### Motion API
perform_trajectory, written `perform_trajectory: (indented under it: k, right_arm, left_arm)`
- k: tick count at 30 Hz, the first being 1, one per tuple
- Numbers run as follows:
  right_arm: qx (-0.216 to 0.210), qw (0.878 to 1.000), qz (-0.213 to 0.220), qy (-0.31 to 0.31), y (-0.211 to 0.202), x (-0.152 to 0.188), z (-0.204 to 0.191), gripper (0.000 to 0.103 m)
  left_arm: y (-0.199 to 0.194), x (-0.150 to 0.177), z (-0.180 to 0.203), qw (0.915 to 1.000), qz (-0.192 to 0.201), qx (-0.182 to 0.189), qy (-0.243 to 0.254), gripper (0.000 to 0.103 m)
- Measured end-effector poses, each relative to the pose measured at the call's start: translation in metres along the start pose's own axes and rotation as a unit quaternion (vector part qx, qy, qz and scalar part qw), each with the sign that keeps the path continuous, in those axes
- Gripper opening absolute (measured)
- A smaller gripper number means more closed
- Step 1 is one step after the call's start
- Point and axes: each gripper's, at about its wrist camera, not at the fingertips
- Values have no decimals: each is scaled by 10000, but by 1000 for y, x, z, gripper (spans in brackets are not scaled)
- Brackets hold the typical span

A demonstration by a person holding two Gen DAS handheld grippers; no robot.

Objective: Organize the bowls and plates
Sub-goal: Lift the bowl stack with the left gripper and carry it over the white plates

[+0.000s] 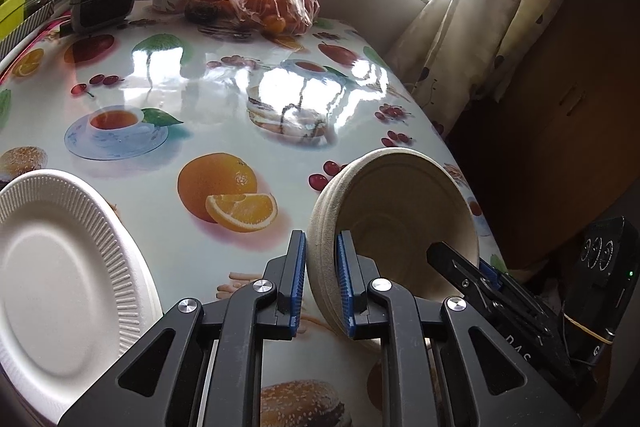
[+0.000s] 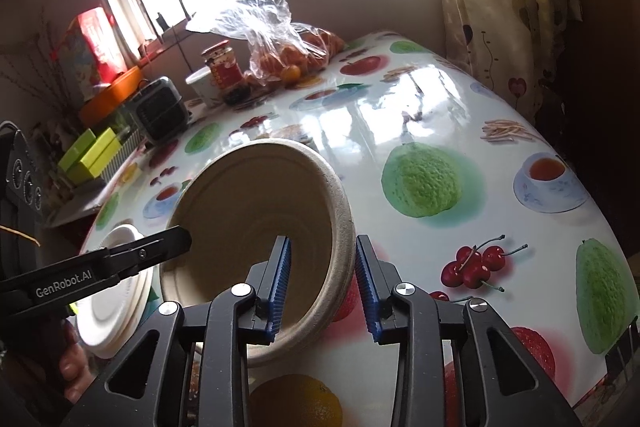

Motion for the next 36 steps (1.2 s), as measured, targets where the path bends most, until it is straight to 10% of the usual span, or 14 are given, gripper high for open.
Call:
perform_trajectory:
  k: [36]
  right_arm:
    - [-1410, 9846, -489, -913, 26, 14, -191, 32]
  left_arm:
    - [-131, -19, -133, 9872, 841, -1261, -502, 16]
Point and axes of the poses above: each gripper's, at about its wrist camera, not at the fingertips, and y roughly the way its jaws point, z to its right, x to its underside, and after that the axes turned 13 degrees about z, right-handed
